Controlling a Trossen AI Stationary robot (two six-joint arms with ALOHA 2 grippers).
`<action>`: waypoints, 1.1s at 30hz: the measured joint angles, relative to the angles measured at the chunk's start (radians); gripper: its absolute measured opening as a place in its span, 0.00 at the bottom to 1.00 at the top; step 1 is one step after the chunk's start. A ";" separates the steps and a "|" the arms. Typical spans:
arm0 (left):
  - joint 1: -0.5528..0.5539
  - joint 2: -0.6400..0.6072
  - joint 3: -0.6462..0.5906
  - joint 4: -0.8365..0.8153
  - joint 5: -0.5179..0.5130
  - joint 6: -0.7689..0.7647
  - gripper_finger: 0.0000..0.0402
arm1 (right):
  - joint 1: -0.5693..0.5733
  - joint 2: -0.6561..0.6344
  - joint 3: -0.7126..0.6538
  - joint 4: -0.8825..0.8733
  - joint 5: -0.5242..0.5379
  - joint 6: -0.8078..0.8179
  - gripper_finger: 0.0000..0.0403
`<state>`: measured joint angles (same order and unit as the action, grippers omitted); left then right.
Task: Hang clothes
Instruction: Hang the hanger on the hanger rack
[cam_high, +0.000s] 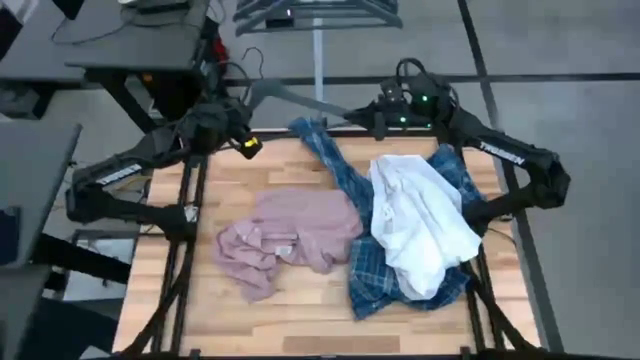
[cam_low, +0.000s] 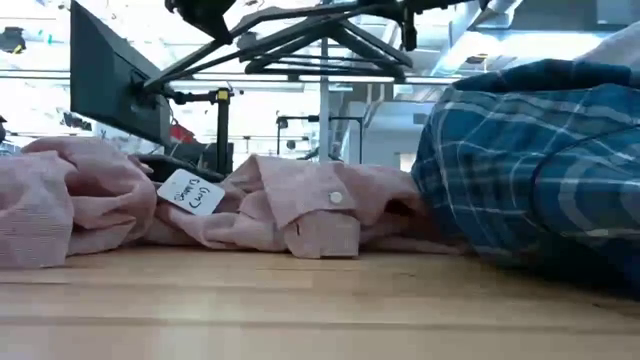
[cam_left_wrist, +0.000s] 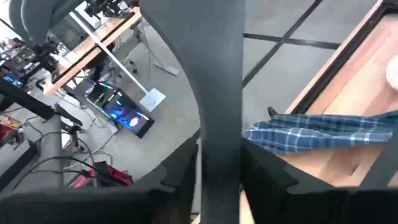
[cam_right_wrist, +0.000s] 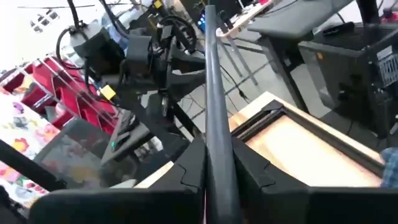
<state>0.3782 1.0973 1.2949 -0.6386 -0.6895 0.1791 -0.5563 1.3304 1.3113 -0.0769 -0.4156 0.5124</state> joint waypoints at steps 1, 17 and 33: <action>0.000 0.000 0.002 -0.005 0.004 -0.006 0.33 | -0.008 0.000 0.000 0.000 0.000 -0.004 0.07; 0.090 -0.035 0.242 -0.258 0.050 -0.121 0.38 | -0.268 -0.115 0.031 0.010 -0.039 -0.129 0.07; 0.095 -0.003 0.243 -0.305 0.053 -0.087 0.38 | -0.421 -0.047 0.183 0.080 -0.111 -0.139 0.07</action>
<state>0.4732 1.0939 1.5379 -0.9441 -0.6368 0.0917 -0.9771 1.2833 1.4948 0.0035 -0.5266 0.3729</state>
